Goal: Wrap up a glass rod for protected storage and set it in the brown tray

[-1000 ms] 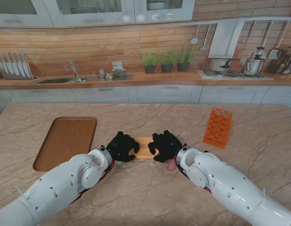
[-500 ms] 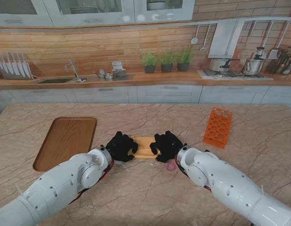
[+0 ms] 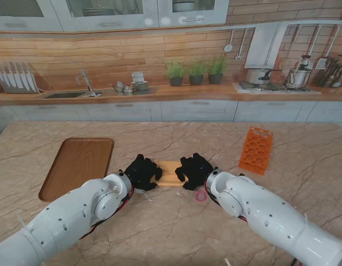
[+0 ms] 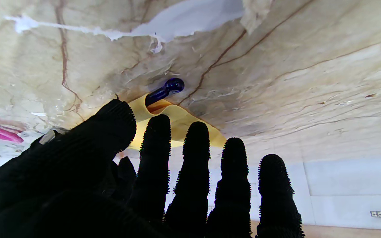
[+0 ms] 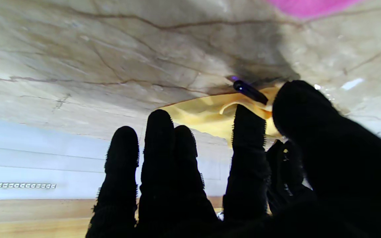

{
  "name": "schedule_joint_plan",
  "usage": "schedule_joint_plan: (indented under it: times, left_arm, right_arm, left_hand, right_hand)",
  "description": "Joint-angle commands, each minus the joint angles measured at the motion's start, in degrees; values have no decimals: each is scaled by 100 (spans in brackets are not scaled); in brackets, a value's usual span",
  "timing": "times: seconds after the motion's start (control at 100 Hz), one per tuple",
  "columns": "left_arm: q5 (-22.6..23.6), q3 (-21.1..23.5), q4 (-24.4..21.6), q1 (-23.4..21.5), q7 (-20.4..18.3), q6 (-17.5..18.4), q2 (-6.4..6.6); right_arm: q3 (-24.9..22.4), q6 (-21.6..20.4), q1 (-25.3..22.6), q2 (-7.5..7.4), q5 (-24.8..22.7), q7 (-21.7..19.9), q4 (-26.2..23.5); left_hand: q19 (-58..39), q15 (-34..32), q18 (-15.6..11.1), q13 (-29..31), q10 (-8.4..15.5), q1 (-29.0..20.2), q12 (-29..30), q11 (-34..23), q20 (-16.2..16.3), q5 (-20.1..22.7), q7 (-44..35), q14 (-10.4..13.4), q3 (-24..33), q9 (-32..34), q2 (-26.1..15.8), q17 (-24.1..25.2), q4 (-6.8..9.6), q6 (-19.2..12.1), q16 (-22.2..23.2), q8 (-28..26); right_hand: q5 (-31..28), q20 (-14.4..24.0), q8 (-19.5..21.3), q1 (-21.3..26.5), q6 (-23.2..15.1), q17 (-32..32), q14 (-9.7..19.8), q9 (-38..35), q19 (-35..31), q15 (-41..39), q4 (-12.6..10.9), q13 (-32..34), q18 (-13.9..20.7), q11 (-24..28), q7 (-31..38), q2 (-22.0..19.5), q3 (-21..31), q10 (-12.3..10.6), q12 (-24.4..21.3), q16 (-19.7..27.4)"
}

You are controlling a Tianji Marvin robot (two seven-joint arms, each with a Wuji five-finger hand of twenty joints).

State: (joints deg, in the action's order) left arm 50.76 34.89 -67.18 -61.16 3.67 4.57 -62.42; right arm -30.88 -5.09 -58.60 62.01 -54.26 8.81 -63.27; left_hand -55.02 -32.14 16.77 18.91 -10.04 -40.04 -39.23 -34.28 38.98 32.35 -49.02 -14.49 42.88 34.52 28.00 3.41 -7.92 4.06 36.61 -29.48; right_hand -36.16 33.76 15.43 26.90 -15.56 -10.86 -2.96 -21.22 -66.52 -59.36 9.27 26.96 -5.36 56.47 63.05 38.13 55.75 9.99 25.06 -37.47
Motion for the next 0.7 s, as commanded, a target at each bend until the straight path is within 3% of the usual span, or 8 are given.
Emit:
schedule_joint_plan:
  times: [0.0, 0.11, 0.21, 0.46, 0.69]
  left_arm:
    - [34, -18, -22, -18, -121, -51, 30]
    - [115, -13, -84, -31, -205, -94, 64]
    - [175, -16, -126, -35, -266, -114, 87]
    - [206, -180, -119, 34, -334, -160, 98]
    - [197, -290, -91, 111, -379, -191, 96]
  right_arm:
    - [29, 53, -37, 10, -9, -62, 26]
    - [57, 69, -31, 16, 3, -66, 27]
    - [101, 45, -7, 23, 26, -72, 43]
    - [292, -29, 104, 43, 49, -33, 130]
    - [497, -82, 247, 58, 80, -57, 222]
  left_hand:
    - [70, 19, 89, 81, 42, 82, -45, 27, -1, 314, 215, -36, 140, 51, 260, 46, -95, 170, 21, 65]
    - [59, 21, 84, 90, 50, 98, -38, 37, 12, 324, 224, -34, 161, 57, 285, 22, -96, 171, 23, 68]
    - [60, 26, 83, 97, 48, 59, -34, 39, 20, 341, 216, -40, 200, 77, 344, 22, -96, 164, 22, 62]
    - [49, 2, 91, 139, 50, 29, -37, 22, 46, 376, 172, -51, 225, 119, 387, -5, -149, 140, 37, 66]
    - [13, -35, 70, 198, 47, 24, -47, -12, 88, 452, 114, -75, 230, 209, 466, -35, -165, 125, 55, 77]
  right_hand:
    - [-272, -87, -64, -4, 640, 58, -115, -34, -231, -162, -76, 66, -162, 52, -275, 299, 228, 154, 77, -10]
    - [-489, -97, -38, 133, 800, 28, -175, -146, -251, -154, -191, 140, -217, 55, -369, 564, 373, 163, 79, -1]
    - [-627, -115, -221, 208, 679, 7, -205, -275, -253, -134, -301, 191, -243, 4, -172, 754, 638, 129, 70, 8]
    - [-1244, -129, -398, 367, 501, -58, -289, -850, -261, -68, -567, 317, -295, -137, -20, 516, 991, -49, 28, 36]
    - [-1547, -122, -471, 351, 579, -123, -320, -1200, -287, -42, -676, 403, -309, -194, 22, 738, 1161, -98, 28, 43]
